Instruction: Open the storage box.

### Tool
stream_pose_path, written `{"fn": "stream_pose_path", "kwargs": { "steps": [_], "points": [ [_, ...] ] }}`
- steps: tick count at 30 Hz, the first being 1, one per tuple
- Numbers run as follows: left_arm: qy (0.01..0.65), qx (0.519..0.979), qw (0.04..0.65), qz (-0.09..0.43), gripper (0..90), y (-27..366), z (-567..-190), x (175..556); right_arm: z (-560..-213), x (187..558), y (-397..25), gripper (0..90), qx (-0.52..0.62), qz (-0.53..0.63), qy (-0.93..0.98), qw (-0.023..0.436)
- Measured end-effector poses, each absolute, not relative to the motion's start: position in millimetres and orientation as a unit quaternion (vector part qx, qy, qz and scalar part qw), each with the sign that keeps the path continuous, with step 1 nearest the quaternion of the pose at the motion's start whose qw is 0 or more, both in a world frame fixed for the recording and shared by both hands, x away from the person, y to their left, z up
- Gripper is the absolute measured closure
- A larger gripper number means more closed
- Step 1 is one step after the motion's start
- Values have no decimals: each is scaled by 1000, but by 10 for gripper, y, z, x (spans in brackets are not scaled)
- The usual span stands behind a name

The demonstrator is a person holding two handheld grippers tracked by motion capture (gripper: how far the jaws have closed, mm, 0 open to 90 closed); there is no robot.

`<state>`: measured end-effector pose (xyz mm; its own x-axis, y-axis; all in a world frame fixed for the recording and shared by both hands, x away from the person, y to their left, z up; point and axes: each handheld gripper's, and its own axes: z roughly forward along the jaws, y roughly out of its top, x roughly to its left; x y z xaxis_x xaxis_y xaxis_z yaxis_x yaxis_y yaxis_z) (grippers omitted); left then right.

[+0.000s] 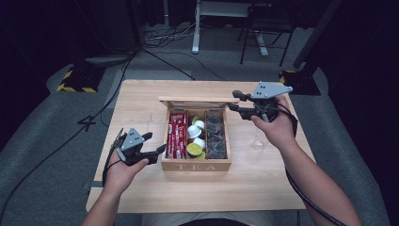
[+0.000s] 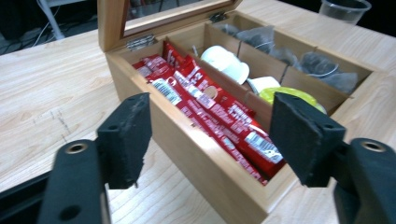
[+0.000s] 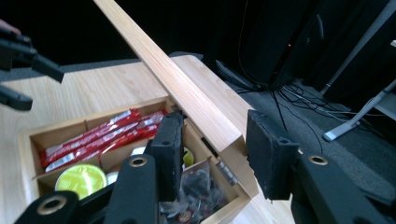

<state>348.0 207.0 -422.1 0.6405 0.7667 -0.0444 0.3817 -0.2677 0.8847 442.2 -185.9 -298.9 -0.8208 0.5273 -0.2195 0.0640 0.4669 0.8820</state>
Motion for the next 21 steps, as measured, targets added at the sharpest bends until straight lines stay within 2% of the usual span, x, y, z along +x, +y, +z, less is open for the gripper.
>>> {"fn": "stream_pose_path", "kwargs": {
  "steps": [11, 21],
  "points": [
    [375, 778, 467, 188, 249, 2071, -4291, 3556, -2847, 4751, -1850, 575, 214, 505, 806, 224],
    [377, 781, 464, 181, 233, 2091, -4318, 3579, -2757, 5024, -1792, 580, 233, 503, 797, 240]
  ]
}}
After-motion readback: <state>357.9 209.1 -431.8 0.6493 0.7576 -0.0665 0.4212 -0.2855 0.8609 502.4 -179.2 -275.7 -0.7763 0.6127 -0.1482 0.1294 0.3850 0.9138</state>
